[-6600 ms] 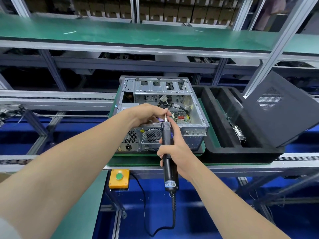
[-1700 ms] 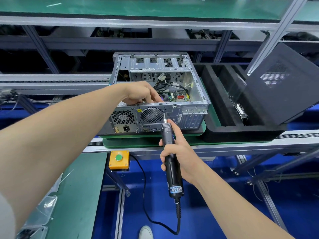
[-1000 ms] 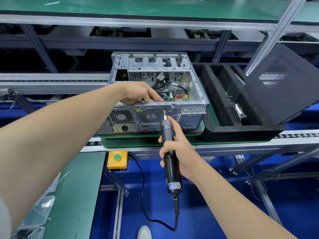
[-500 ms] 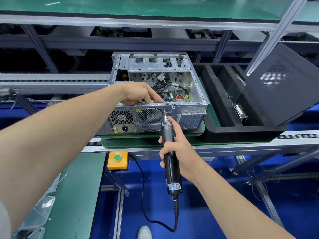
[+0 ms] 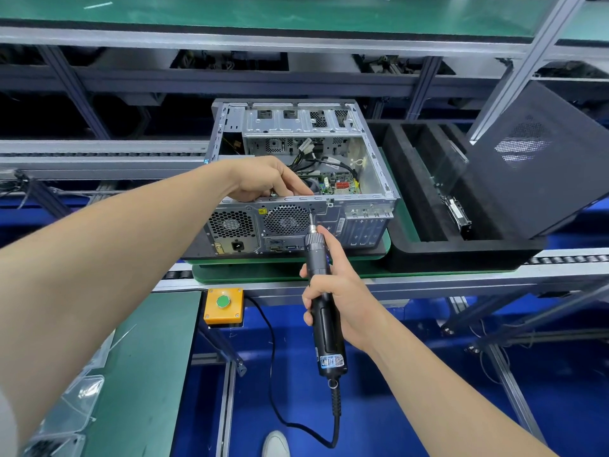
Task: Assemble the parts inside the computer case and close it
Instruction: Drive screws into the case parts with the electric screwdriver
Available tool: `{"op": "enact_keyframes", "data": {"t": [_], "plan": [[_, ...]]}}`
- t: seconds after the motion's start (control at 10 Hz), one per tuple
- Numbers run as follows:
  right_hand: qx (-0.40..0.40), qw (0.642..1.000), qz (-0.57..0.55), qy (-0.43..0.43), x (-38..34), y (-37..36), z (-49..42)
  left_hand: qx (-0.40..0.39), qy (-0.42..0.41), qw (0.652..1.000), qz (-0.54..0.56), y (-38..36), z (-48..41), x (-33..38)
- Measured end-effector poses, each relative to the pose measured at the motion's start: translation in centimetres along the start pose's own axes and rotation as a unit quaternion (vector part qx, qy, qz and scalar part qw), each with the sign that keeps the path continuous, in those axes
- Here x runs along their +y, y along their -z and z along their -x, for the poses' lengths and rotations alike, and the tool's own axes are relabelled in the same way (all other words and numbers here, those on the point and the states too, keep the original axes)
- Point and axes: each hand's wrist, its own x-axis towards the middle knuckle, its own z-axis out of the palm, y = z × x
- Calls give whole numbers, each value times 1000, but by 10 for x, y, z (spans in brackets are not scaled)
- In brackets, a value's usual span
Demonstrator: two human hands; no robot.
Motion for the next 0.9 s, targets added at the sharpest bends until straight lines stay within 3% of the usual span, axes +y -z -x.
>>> {"op": "enact_keyframes", "data": {"t": [0.9], "plan": [[6, 1000, 2, -2, 0, -2, 0, 7, -9, 1000, 21, -1, 0, 1]]}}
